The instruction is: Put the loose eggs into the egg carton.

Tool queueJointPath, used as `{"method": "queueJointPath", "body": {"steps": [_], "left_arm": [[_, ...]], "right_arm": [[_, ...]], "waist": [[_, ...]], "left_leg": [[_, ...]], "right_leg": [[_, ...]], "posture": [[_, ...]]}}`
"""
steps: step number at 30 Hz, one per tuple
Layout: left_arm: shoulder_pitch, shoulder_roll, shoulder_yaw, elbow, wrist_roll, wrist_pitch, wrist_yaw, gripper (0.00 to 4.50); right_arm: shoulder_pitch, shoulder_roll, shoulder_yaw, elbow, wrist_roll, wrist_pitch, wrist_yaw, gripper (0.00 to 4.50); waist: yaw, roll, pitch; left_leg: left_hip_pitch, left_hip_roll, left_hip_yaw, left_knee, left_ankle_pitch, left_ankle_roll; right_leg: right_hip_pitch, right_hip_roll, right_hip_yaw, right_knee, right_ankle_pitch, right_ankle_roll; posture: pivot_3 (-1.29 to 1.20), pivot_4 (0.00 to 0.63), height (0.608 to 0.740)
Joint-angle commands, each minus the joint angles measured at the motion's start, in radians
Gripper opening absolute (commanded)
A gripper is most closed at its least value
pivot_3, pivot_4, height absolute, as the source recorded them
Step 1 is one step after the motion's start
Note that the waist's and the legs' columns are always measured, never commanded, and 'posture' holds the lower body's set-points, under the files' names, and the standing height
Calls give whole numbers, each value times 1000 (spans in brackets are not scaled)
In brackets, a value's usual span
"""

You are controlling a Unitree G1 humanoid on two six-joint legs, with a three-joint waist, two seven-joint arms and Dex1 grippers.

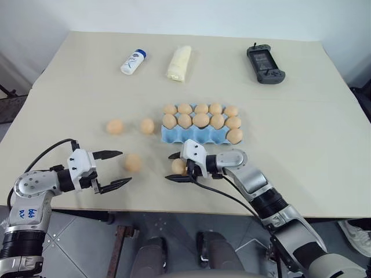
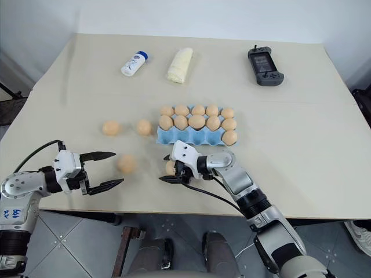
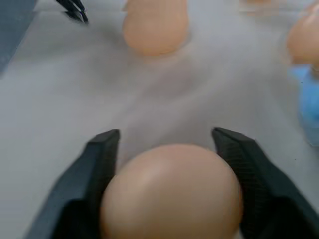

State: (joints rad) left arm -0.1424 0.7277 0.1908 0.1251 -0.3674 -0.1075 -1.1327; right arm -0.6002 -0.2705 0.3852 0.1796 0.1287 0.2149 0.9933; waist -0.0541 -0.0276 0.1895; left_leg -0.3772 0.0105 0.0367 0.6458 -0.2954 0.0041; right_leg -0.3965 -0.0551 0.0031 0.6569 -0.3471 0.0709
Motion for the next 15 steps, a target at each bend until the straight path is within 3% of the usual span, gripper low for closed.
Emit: {"method": "queueJointPath", "body": {"steps": [1,7,15], "left_arm": [[-13,-4,-9,-47,-18,34,14,4500],[-46,-34,-34,-53,-9,64,35,4500],[-79,-73,-72,-34,2,60,40,4500]], "right_arm": [[20,-31,-65,-95,47,-19,14,2302],[43,-109,-208,-190,132,12,4,2302],[-46,-170,-290,50,84,-103,-12,2302]], "waist": [[0,0,0],[2,0,0],[-1,1,1]], "left_leg": [[0,0,0,0,0,0],[0,0,0,0,0,0],[1,0,1,0,0,1]], "right_leg": [[0,0,0,0,0,0],[0,0,-1,-1,0,0],[1,-1,-1,-1,0,0]], "posture": [[0,150,740],[0,150,740],[0,150,740]]}}
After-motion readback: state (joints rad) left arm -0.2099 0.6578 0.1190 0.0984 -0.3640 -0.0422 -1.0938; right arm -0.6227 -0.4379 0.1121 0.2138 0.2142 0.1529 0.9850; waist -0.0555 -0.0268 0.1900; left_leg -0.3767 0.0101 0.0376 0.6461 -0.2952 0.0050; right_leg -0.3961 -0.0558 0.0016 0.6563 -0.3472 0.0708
